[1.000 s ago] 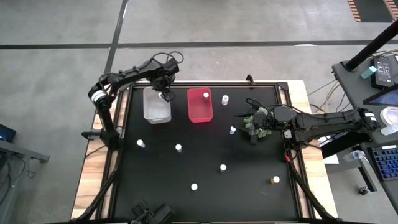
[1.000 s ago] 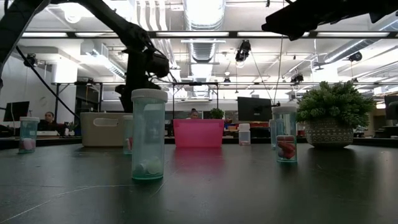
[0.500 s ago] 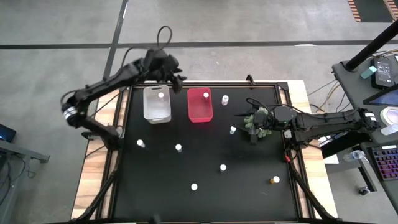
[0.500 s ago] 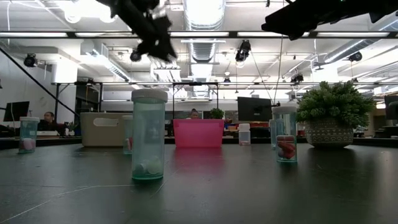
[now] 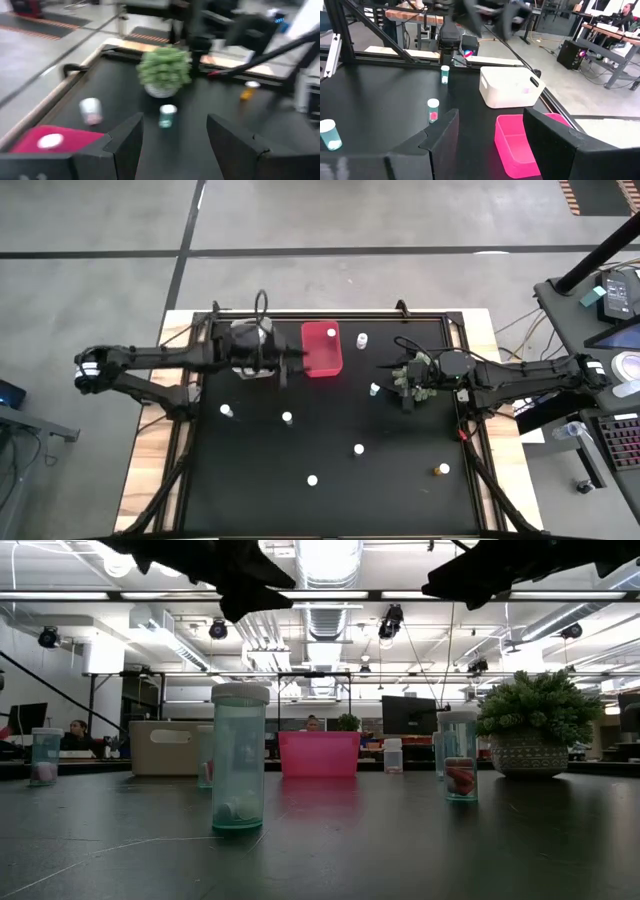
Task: Pick and place medicine bottles into bin by pill shape (circle, oval)
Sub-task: Put the blue capsule bottle into the pink bin
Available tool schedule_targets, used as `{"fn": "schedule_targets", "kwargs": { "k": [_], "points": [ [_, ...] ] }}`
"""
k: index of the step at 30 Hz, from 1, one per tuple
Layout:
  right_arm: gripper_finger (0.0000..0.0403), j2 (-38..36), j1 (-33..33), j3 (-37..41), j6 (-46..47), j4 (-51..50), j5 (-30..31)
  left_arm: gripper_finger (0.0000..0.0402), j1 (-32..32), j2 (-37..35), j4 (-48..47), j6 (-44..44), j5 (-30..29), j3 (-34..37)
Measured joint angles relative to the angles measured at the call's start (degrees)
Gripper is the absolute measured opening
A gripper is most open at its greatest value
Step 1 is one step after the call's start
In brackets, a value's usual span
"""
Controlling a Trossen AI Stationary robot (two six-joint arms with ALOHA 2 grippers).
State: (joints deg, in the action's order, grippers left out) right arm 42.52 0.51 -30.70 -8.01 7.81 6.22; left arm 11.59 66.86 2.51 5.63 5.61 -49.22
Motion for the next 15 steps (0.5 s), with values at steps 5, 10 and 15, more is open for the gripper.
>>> {"fn": "schedule_targets", "kwargs": {
  "k": [5,10,15],
  "points": [
    [0.0215,0.0,0.0,0.0,0.0,0.0,0.0,0.0203,-6.5,1.0,11.2,3.1,0.0,6.6],
    [0.0215,0.0,0.0,0.0,-0.8,0.1,0.0,0.0203,-10.9,3.3,18.6,4.6,0.0,9.9],
    [0.0215,0.0,0.0,0.0,-1.0,0.2,0.0,0.0202,-12.5,5.4,20.9,4.6,0.0,10.0]
  ]
}}
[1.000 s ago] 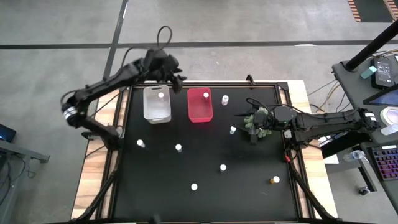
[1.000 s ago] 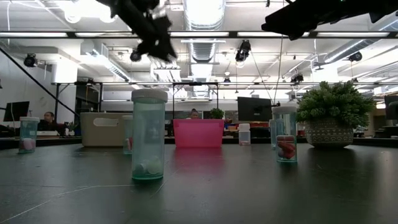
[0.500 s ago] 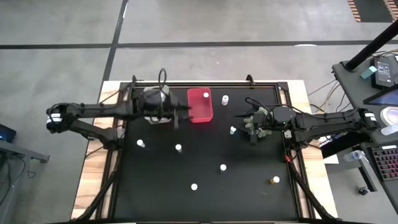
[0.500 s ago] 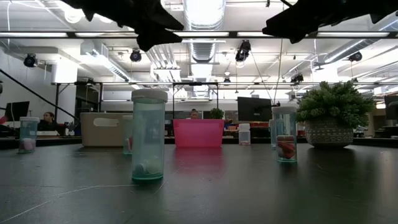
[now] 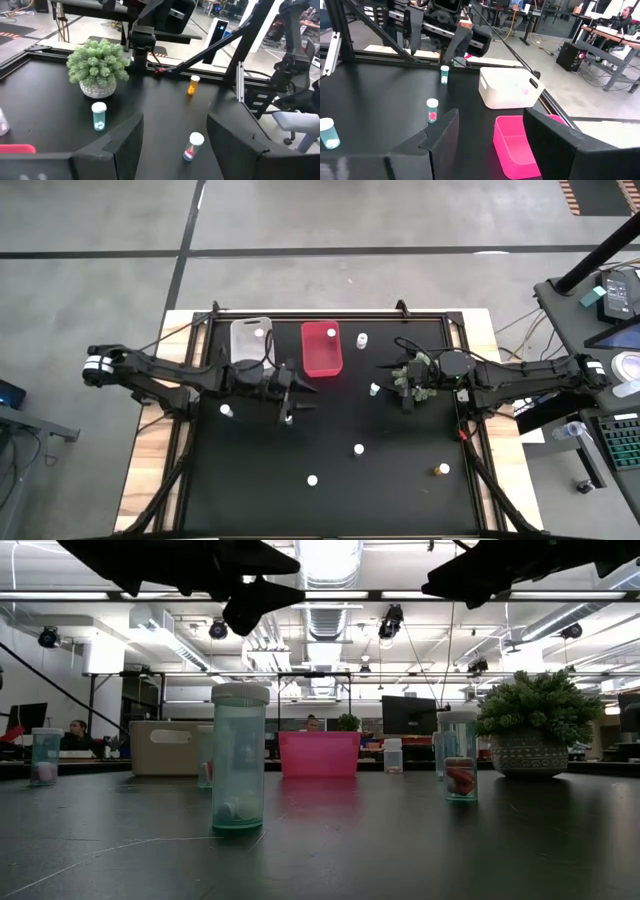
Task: Pick and place medicine bottles into bin by pill shape (circle, oval)
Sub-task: Put the blue capsule bottle into the pink bin
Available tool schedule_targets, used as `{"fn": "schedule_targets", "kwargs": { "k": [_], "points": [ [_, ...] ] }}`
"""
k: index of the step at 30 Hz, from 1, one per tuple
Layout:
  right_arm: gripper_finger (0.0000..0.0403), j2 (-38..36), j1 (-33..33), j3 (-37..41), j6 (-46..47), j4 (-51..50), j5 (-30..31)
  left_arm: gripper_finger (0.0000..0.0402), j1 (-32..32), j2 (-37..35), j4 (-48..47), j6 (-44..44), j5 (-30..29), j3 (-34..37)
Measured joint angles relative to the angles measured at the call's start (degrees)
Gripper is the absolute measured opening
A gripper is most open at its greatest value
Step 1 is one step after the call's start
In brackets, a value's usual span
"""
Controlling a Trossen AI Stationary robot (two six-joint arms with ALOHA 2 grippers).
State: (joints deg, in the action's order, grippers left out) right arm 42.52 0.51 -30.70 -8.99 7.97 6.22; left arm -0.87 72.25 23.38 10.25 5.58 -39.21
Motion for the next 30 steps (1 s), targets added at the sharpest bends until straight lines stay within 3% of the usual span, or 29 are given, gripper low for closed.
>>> {"fn": "schedule_targets", "kwargs": {
  "k": [9,15,19,24,30],
  "points": [
    [0.0215,0.2,-0.4,-0.7,7.7,0.9,-0.2,0.0202,0.0,-0.1,1.6,-2.1,0.0,-0.1],
    [0.0215,2.7,-3.7,-1.5,15.9,0.9,-0.6,0.0202,0.1,-5.4,-3.1,-15.8,-0.1,0.0],
    [0.0215,6.0,-7.6,-3.6,19.9,-0.1,-0.7,0.0202,0.1,-9.4,-8.3,-23.3,-3.8,0.3],
    [0.0215,11.9,-11.7,-10.7,23.4,-7.9,-0.7,0.0202,0.1,-13.8,-12.6,-26.9,-9.1,0.8],
    [0.0215,22.0,-14.4,-23.2,27.5,-25.5,-0.6,0.0202,0.1,-17.6,-13.5,-27.1,-9.3,4.1]
  ]
}}
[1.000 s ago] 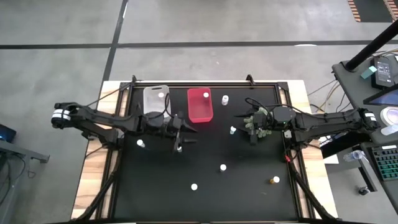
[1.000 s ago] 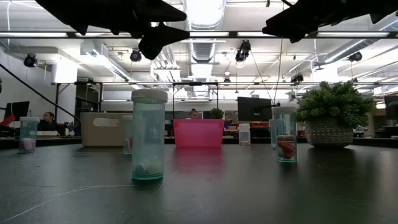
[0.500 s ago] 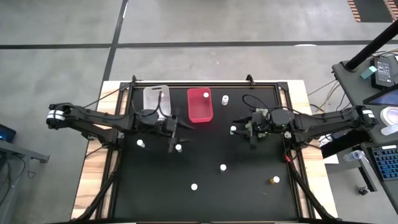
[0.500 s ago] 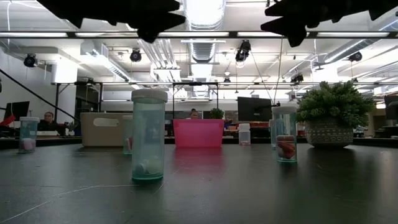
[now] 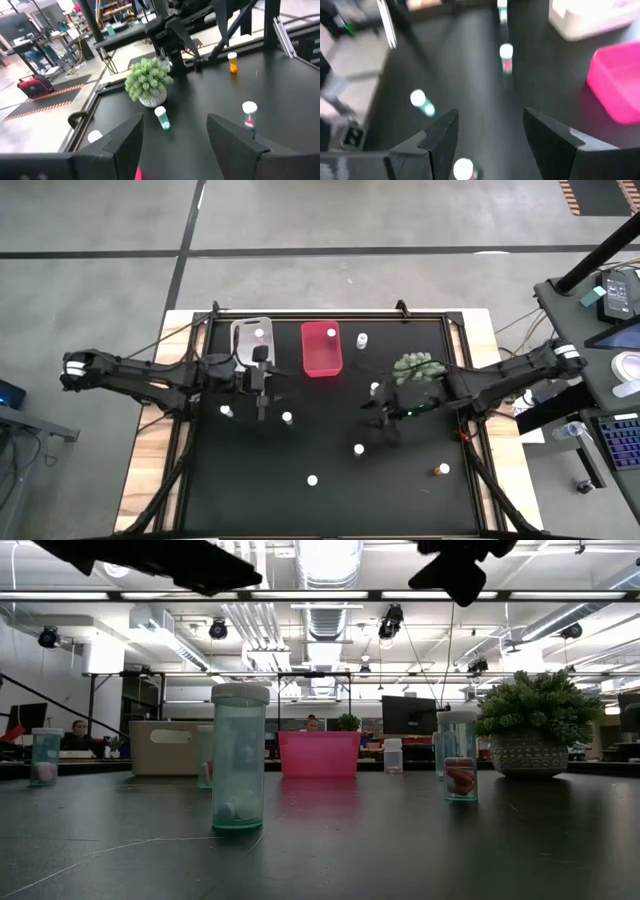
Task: Pick and place medicine bottles into bin by pill shape (circle, oval)
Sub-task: Put the blue capsule bottle into the pink bin
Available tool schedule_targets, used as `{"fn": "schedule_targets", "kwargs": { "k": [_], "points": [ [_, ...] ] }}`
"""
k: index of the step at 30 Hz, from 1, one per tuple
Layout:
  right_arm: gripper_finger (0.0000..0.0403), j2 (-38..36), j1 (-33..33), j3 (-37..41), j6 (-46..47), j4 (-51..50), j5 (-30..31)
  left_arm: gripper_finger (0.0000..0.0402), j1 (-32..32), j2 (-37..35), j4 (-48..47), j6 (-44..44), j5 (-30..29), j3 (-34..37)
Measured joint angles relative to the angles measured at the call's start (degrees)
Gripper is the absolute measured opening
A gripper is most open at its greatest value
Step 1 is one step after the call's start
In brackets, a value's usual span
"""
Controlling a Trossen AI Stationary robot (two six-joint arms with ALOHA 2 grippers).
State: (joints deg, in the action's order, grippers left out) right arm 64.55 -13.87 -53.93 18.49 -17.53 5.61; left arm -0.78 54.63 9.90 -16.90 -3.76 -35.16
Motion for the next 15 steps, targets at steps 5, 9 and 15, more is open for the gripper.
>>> {"fn": "schedule_targets", "kwargs": {
  "k": [5,9,15],
  "points": [
    [0.0215,9.8,-2.5,-10.4,1.0,-15.4,0.0,0.0202,0.0,-2.4,0.4,0.1,0.0,0.2],
    [0.0215,17.2,-5.2,-17.0,1.4,-24.8,0.0,0.0203,0.0,-3.7,0.1,2.2,0.0,1.1],
    [0.0214,26.3,-9.9,-23.8,2.0,-31.6,0.5,0.0203,0.0,-4.3,0.3,3.1,0.0,1.5]
  ]
}}
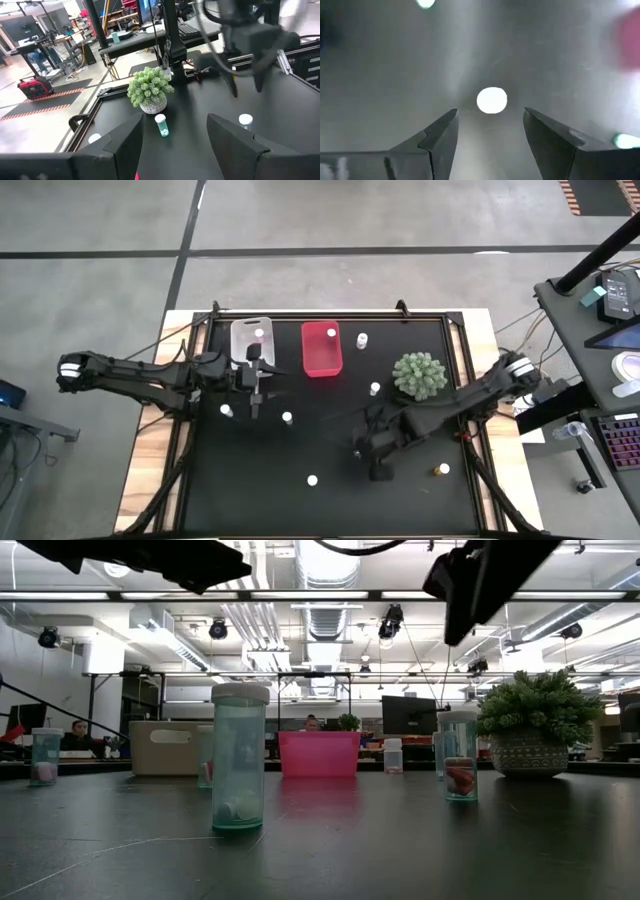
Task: Pick and place medicine bottles into bin by pill shape (circle, oval)
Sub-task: Put the blue capsule bottle into the pink bin
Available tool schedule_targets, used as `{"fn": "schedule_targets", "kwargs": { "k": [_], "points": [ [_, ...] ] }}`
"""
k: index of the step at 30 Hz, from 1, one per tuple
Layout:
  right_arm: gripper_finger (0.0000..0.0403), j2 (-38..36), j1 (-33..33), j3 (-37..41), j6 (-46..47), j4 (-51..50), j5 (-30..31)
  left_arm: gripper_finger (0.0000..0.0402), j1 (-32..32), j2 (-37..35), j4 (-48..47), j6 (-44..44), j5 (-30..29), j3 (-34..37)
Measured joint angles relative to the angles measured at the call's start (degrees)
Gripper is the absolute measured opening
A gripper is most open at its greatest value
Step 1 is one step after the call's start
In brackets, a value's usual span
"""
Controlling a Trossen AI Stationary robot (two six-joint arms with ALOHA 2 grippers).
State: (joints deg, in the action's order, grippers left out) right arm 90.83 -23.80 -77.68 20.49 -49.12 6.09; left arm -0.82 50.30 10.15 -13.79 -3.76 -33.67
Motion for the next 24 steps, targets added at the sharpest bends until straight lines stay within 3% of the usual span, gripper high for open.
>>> {"fn": "schedule_targets", "kwargs": {
  "k": [10,24],
  "points": [
    [0.0214,7.6,-1.7,-1.4,0.0,-1.5,6.0,0.0203,0.0,0.1,1.6,1.4,0.0,0.1],
    [0.0215,8.7,0.1,2.4,-2.2,5.3,5.1,0.0203,0.0,0.1,1.3,1.4,0.1,0.3]
  ]
}}
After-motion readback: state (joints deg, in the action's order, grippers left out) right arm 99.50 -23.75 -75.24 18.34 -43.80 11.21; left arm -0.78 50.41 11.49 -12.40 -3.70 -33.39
